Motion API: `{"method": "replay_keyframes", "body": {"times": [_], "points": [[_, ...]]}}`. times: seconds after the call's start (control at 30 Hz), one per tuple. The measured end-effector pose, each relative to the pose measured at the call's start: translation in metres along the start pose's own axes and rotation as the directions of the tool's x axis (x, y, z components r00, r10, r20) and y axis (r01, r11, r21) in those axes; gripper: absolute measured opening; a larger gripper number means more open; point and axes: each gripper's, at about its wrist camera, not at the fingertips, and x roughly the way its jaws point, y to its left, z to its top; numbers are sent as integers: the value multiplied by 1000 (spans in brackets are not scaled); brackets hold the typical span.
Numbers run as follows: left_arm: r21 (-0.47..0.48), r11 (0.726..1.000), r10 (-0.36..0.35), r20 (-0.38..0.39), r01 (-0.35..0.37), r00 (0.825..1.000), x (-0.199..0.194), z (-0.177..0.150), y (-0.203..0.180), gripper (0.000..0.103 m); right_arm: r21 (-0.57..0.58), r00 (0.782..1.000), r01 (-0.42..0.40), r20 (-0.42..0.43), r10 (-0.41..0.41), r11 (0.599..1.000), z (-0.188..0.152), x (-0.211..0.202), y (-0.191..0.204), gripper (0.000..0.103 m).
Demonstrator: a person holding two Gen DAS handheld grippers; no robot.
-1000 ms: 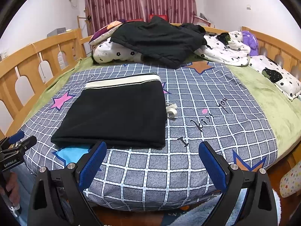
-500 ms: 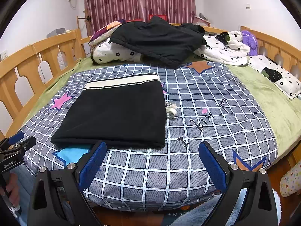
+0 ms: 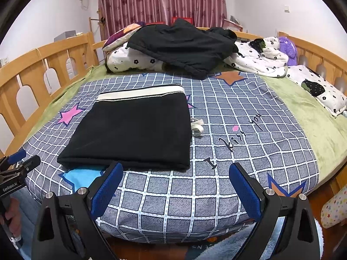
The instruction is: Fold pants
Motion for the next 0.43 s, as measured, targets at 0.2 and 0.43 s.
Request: {"method": "replay_keyframes", "body": {"times": [0.2,0.43], "points": [[0,1000,-1,2,1,1000,0,0,0,86,3,1000,1,1,-1,1000,0,0,0,97],[3,1000,7,4,-7,1000,-1,1,-2,86,2,1000,0,1,0,1000,0,0,0,97]]}}
